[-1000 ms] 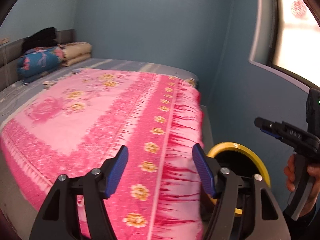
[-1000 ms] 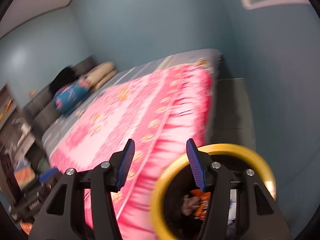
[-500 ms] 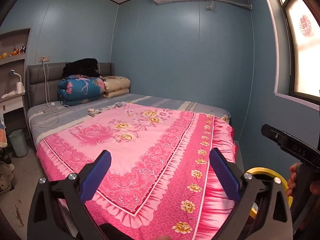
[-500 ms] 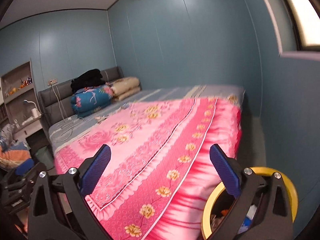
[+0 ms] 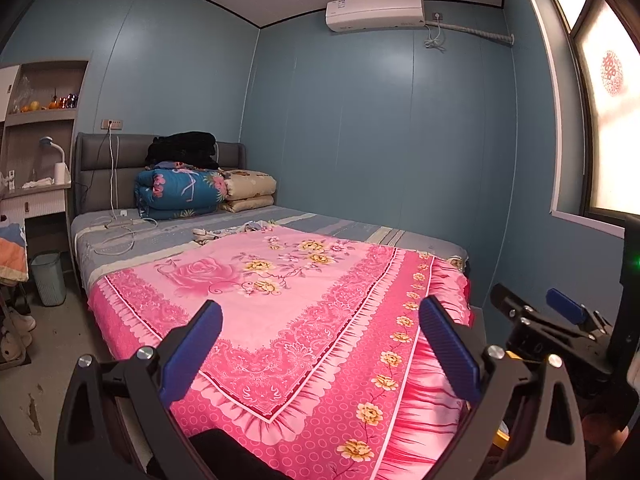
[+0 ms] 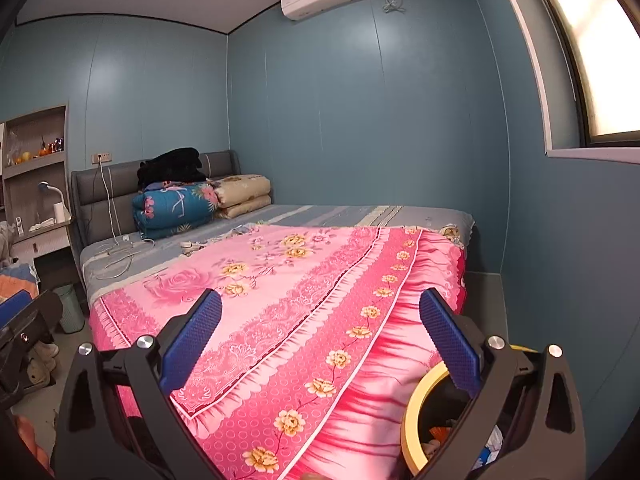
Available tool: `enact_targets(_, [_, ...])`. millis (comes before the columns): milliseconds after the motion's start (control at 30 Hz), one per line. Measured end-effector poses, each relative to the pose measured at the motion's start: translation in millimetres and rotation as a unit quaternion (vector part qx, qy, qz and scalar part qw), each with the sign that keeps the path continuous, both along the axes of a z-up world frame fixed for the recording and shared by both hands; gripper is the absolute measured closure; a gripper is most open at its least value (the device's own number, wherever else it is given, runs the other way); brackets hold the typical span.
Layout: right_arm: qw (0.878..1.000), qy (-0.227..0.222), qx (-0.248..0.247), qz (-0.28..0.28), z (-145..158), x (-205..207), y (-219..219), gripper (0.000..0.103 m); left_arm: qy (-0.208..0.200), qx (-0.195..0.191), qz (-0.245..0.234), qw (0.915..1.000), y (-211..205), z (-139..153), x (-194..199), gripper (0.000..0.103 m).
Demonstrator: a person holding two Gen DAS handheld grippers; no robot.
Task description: Collect trash
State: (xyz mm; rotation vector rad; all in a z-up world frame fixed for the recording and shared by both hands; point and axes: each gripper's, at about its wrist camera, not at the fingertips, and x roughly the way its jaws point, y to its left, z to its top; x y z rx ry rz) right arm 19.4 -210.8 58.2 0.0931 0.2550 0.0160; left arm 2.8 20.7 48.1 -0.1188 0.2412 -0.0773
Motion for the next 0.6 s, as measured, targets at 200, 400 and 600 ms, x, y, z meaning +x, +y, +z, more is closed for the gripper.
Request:
enact_targets(200, [1.000, 0.008, 0.013, -0.008, -4, 1, -8, 0.008, 0.003, -0.001, -0.006, 1.0000, -2, -3, -2, 0.008])
enact_targets(400, [1.000, 0.012, 0.019, -0.013, -8, 1, -12, 0.008, 0.004, 0.002, -0.006, 1.0000, -4, -5, -1, 0.008])
enact_targets(600, [1.000, 0.012, 0.023, -0.017, -8, -1, -14, 0.008, 0.006, 0.002, -0.005, 1.0000, -4, -5, 0, 0.008])
